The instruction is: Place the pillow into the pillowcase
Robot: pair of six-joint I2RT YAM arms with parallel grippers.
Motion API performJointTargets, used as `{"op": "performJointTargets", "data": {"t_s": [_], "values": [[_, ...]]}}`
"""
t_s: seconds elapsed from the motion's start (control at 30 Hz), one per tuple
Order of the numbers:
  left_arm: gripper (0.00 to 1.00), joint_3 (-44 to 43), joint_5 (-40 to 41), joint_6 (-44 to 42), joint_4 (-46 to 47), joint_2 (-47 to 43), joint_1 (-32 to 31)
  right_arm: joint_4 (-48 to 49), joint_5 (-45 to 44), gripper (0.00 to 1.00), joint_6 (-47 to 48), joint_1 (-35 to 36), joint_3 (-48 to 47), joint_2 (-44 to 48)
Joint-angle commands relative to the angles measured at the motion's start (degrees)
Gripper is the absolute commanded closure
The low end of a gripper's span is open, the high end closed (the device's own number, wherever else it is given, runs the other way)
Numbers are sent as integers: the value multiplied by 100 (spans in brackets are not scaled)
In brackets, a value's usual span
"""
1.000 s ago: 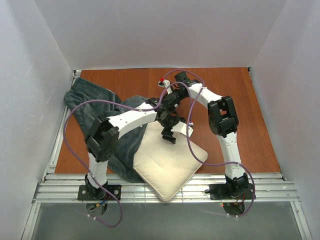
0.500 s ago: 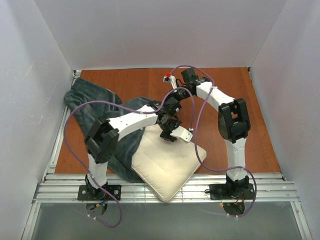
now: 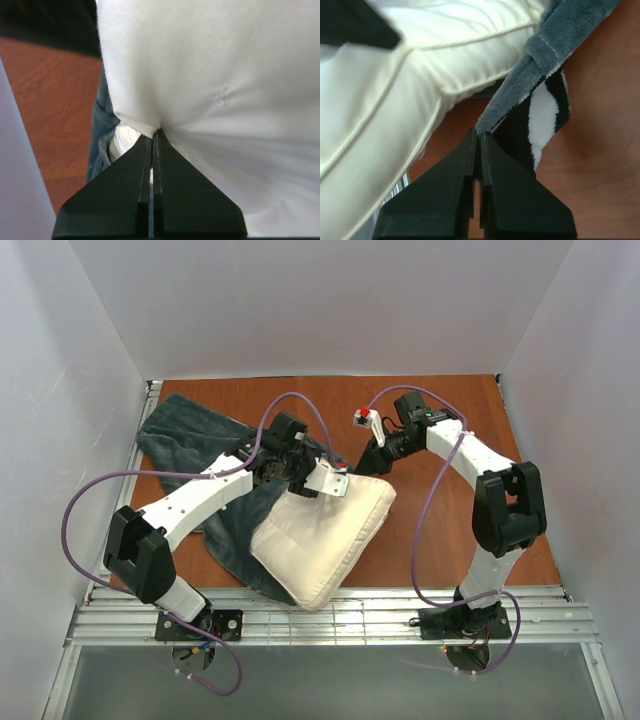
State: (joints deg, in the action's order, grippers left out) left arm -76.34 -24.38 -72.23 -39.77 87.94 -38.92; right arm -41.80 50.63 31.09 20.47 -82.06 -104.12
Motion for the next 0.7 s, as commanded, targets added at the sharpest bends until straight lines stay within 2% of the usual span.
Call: {"op": "performJointTargets", "data": {"t_s": [0.0,0.17,0.27,0.4,0.57,0.67], "values": [[100,495,777,-274,688,-75,534,-1137,333,99,511,-288,261,918],[100,1181,804,-643,900,-154,622,-1611,219,99,845,-737,383,1201],[100,1998,1066,-731,1532,-374,622,-1744,447,99,951,-737,847,1087],[100,2860,1497,-1065,3049,-454,789,-1709,456,99,1048,-737,1376,998],[100,2273,1972,-926,4263,442,1096,-1664,368,99,1136,-729,1850,1033],[100,1774,1877,-583,4216,707,1071,-1857,526,99,1284,-562,1992,1121]]}}
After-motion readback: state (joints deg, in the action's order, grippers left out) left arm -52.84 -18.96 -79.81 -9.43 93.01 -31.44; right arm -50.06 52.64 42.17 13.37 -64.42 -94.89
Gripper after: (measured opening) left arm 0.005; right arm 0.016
